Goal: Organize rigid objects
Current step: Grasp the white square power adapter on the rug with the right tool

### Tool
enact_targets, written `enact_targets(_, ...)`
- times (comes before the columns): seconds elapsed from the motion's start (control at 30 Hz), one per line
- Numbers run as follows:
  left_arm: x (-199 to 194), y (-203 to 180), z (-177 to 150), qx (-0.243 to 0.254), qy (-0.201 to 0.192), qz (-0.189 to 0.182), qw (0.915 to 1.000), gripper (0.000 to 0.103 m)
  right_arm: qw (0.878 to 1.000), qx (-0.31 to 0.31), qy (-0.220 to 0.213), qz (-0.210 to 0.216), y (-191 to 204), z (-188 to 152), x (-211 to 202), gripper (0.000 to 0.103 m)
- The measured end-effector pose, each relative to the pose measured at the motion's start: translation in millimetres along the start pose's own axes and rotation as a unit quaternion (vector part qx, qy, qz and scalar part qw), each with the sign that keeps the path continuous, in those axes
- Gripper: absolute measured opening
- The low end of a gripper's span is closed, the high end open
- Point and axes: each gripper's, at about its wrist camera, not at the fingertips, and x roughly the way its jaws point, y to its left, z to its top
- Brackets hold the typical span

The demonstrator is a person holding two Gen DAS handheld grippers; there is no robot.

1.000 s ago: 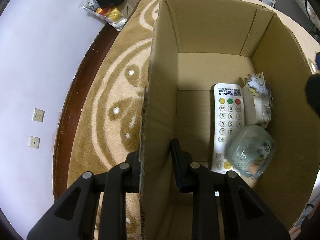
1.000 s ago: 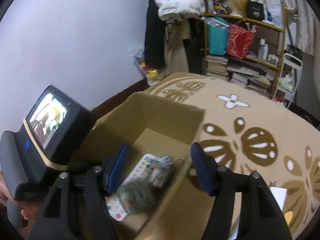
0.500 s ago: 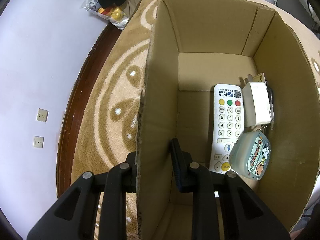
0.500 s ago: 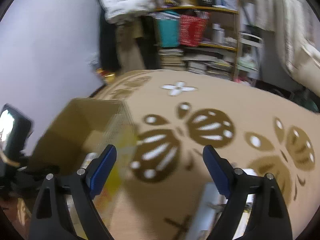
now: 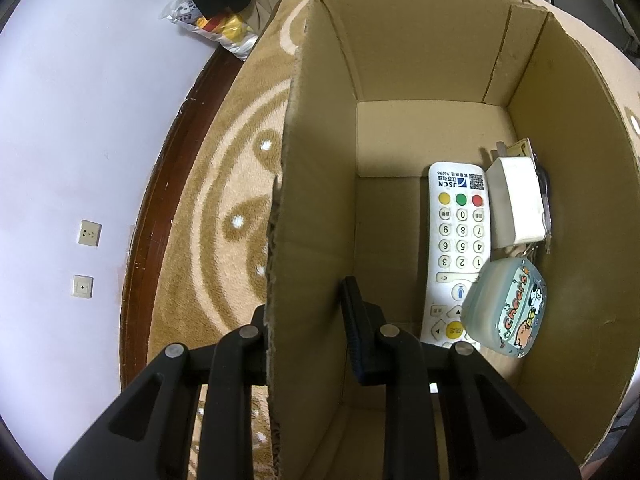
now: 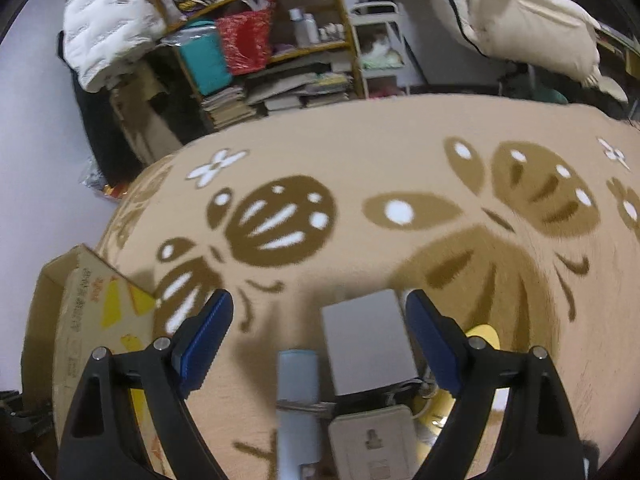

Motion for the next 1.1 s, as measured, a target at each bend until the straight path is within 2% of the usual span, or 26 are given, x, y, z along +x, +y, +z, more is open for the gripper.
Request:
enact_targets(0.33,-1,-5,-2,0.008,-0.001,0.006,0.9999,0.024,0.999,0.008,0.04,-0.023,-13,-6,23,0.092)
enact_targets(0.4,-1,-6,-2,0.01,-0.001,0.008,0.9999,0.024,0.998,0.008,0.038,-0.04,-14,-6,24,0.086)
enact_targets(0.43,-1,-7,-3,0.009,-0.001,0.008,0.9999,0.024,0.998,0.011,0.041,-0.043,-14,-6,25,0.079)
enact_targets(0.47,-1,-8,-3,0.009,0.0,0.008,0.9999,0.024,0.998,0.016,0.047,-0.039,-16,-7,27,0.077)
enact_targets(0.63,-2,-10,-2,0.013,-0.001,0.012,0.9998,0.024,0.997,0.012,0.064,-0.049,-17,-11,34,0.076)
enact_targets(0.73,-2,-13,-3,0.016,-0.002,0.016,0.9997,0.024,0.997,0.012,0.064,-0.05,-16,-12,34,0.059)
enact_targets(0.97,-4,-13,-2,0.016,-0.001,0.016,0.9997,0.024,0.995,0.001,0.084,-0.057,-14,-16,41,0.06)
enact_targets(1.1,-5,-11,-1,0.015,-0.002,0.016,0.9998,0.024,0.995,0.017,0.086,-0.055,-17,-17,41,0.059)
